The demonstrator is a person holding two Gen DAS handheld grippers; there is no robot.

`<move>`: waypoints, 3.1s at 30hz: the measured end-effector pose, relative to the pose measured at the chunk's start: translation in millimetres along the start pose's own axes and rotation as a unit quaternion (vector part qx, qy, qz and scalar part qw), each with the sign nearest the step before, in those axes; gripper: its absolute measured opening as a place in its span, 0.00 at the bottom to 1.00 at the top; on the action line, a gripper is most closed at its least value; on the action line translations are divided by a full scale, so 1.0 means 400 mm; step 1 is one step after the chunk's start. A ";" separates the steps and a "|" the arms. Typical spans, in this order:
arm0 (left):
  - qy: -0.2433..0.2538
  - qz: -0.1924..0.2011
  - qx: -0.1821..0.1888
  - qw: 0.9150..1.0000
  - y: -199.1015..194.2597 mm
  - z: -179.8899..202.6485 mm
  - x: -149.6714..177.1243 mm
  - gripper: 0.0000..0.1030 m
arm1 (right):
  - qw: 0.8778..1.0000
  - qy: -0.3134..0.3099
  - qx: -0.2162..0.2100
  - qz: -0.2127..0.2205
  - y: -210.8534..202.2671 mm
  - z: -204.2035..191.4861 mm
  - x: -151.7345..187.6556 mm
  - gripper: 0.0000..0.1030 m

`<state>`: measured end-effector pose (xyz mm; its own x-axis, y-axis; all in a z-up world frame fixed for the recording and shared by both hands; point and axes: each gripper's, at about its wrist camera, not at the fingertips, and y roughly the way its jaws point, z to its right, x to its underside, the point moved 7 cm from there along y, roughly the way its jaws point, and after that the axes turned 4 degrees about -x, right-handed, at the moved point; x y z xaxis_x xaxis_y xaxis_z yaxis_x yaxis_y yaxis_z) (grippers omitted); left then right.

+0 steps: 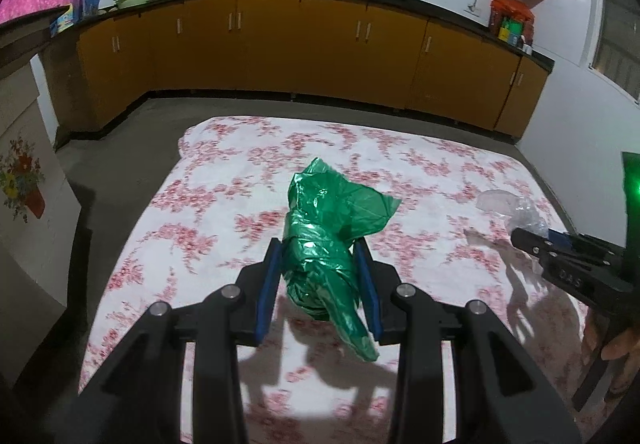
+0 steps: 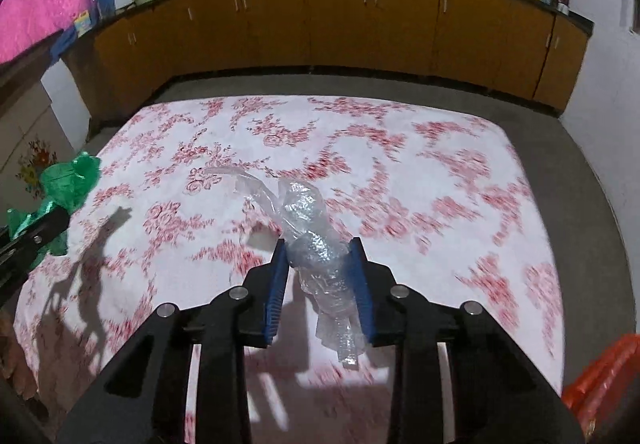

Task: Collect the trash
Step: 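Grasp the clear plastic bag with the right tool, then carry the green and clear bags into the red basket and open both tools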

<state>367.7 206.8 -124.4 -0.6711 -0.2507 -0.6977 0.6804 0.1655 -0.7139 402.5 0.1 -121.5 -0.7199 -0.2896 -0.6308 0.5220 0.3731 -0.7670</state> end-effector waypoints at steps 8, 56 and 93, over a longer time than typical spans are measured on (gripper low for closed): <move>0.026 0.007 0.038 0.999 -0.058 0.120 0.004 0.35 | 0.998 0.039 0.016 0.035 -0.170 0.078 0.065 0.31; 0.201 -0.014 0.313 0.928 -0.391 0.925 0.242 0.35 | 0.935 0.247 0.187 0.173 -0.764 0.511 0.388 0.31; 0.237 -0.055 0.344 0.907 -0.347 1.117 0.311 0.51 | 0.903 0.332 0.184 0.200 -0.787 0.613 0.456 0.48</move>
<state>321.3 -273.4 -85.6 -0.6858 0.2361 -0.6885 0.5151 -0.5109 -0.6882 219.1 -386.4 -23.8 -0.4922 0.4416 -0.7502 0.8295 -0.0236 -0.5581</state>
